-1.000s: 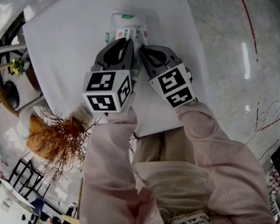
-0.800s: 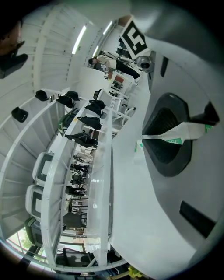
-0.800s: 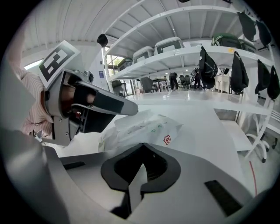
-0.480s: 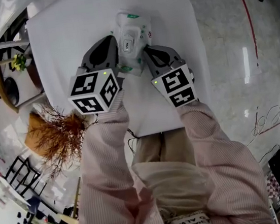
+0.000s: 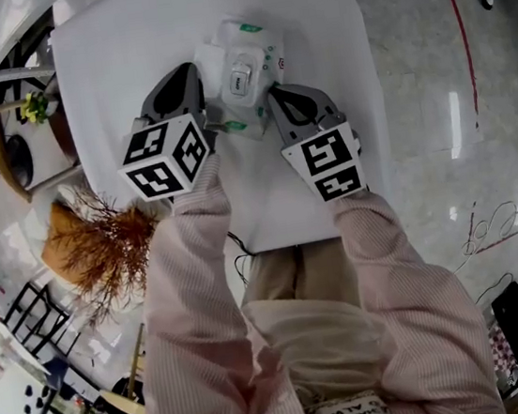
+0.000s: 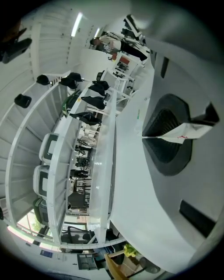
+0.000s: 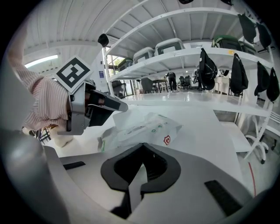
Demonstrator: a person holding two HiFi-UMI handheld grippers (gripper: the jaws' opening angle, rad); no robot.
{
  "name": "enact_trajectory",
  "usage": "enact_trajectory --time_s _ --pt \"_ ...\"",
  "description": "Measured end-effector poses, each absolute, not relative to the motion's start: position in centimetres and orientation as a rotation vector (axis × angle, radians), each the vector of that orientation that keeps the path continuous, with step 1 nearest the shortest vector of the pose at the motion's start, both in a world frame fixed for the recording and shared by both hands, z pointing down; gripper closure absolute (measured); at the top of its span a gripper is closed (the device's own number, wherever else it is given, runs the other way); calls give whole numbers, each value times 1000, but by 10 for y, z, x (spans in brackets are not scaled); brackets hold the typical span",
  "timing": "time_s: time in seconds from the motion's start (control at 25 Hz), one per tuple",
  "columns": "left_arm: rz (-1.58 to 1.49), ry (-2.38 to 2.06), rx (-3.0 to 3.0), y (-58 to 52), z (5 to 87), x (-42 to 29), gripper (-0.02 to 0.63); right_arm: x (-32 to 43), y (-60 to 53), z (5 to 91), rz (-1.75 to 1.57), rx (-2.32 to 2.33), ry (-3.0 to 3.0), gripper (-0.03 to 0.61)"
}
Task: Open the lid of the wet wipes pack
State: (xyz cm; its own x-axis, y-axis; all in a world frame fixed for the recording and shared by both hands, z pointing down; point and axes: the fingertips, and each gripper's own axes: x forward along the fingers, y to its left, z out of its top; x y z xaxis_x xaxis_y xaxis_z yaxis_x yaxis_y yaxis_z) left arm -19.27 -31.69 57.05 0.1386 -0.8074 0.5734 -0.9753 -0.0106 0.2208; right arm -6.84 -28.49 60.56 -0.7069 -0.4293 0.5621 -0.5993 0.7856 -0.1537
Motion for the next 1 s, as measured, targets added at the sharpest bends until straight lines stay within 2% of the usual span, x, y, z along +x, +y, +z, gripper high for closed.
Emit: enact_trajectory --time_s 0.64,1.0 --pt "346 -1747 1787 -318 589 -206 606 -68 -285 605 424 779 -2469 580" --pt "300 -1848 1867 -315 559 -192 606 -69 -284 606 453 767 -2472 580"
